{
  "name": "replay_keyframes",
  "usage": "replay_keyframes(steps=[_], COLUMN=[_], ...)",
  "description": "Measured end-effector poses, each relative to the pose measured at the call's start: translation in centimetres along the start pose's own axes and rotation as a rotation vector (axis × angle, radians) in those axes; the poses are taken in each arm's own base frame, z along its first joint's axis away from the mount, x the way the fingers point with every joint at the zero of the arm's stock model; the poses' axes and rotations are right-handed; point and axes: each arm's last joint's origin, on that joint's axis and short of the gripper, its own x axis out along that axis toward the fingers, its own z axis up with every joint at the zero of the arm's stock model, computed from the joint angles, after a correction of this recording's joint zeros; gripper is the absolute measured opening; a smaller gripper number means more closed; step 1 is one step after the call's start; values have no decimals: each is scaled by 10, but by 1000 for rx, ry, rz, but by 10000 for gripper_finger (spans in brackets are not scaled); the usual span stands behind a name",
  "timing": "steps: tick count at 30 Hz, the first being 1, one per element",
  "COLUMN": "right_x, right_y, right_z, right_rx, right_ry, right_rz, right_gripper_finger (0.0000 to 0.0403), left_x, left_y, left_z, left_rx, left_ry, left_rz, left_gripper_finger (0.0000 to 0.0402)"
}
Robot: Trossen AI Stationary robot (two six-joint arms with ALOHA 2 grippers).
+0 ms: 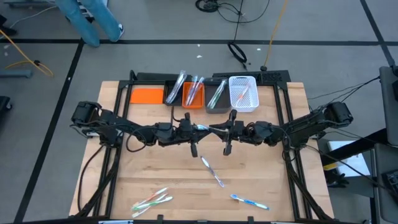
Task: Pick & Place Toothbrushes
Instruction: Put the blue toothbrush into the orange bin
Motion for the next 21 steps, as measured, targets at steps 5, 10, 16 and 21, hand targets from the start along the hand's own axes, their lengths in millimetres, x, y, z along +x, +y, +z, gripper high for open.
replay_keyframes(steps=[5, 10, 16, 21], right_x=[1, 2, 2, 2], right_y=[-5, -8, -11, -11], right_z=[-1, -1, -1, -1], right_rx=[-30, -48, -63, -60], right_ry=[7, 9, 13, 13], right_rz=[-40, -53, -122, -131], right_gripper_finger=[108, 158, 177, 175], left_x=[0, -7, -27, -31], left_y=[1, 5, 16, 37], left_z=[-3, 3, 20, 21], left_rx=[11, 56, 126, 114], left_ry=[32, 95, 179, 250], left_rz=[21, 117, 301, 430], left_gripper_finger=[2, 1, 1, 1])
